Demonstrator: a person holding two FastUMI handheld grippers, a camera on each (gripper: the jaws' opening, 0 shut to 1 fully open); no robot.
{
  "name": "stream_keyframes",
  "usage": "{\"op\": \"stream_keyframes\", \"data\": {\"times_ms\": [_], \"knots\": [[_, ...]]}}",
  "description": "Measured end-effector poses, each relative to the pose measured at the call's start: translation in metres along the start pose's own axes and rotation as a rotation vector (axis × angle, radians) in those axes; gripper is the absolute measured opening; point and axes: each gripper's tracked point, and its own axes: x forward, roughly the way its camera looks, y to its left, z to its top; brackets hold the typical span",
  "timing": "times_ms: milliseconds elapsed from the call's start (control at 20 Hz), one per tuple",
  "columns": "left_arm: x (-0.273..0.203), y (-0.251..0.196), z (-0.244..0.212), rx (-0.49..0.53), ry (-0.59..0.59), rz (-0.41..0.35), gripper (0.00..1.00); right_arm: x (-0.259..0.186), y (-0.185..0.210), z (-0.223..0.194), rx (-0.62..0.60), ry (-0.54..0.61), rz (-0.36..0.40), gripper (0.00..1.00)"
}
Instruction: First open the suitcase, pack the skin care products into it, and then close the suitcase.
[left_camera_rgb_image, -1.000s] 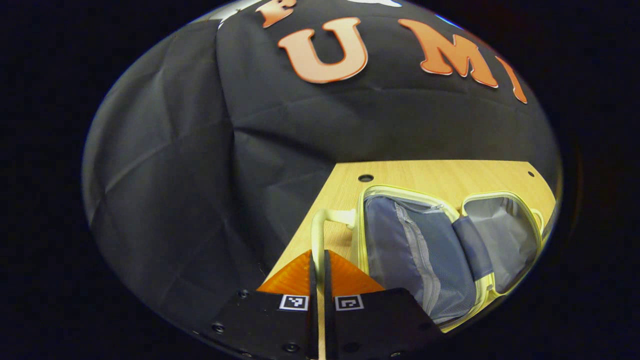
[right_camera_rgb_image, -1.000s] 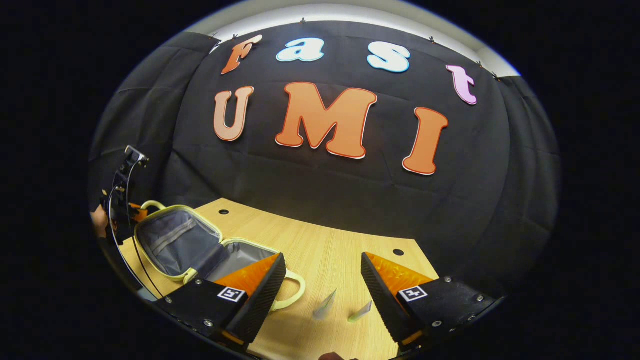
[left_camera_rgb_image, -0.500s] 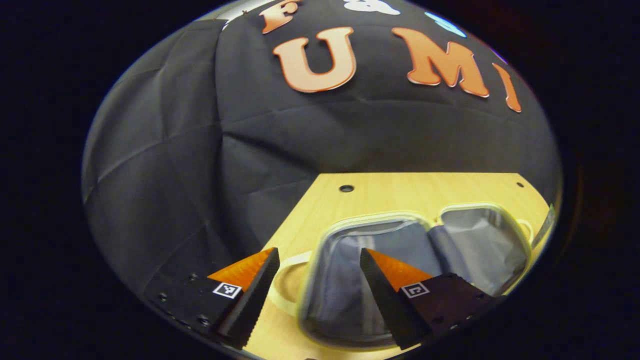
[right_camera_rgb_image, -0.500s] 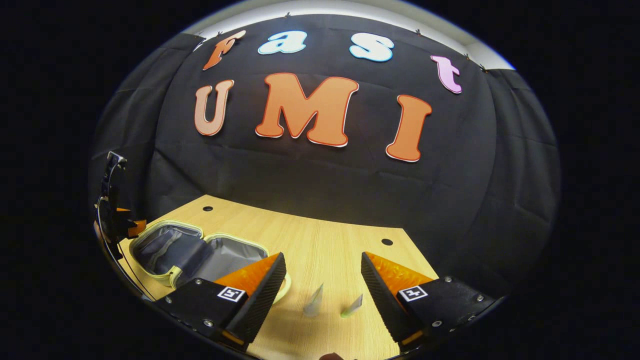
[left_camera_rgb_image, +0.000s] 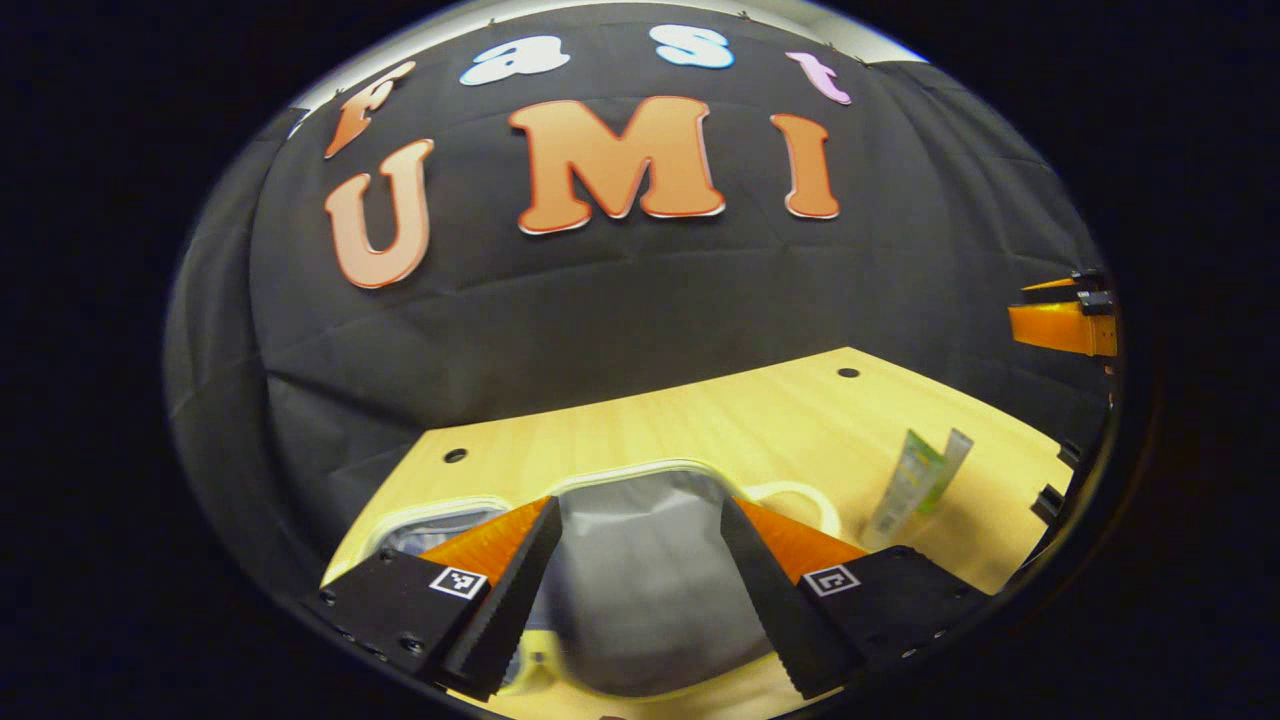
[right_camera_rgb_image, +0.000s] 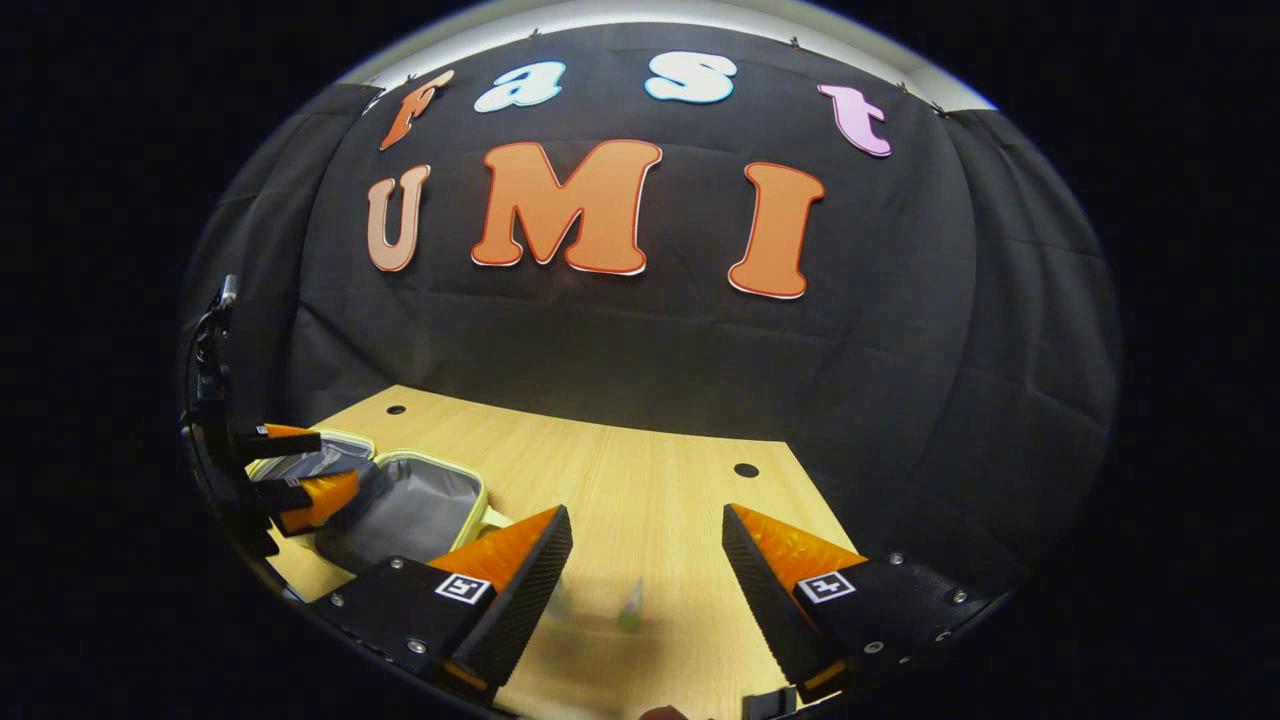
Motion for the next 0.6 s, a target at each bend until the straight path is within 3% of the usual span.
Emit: {"op": "stream_keyframes", "data": {"times_ms": [300,600], "knots": [[0.022,-0.149,-0.011,0.032,0.024,-0.193,0.99,0.004,-0.043,-0.011,-0.004,0.021,0.029,0.96],[0.049,-0.221,-0.053,0.045,0.079,-0.232,0.99,0.01,-0.052,-0.021,-0.086,0.036,0.12,0.96]]}}
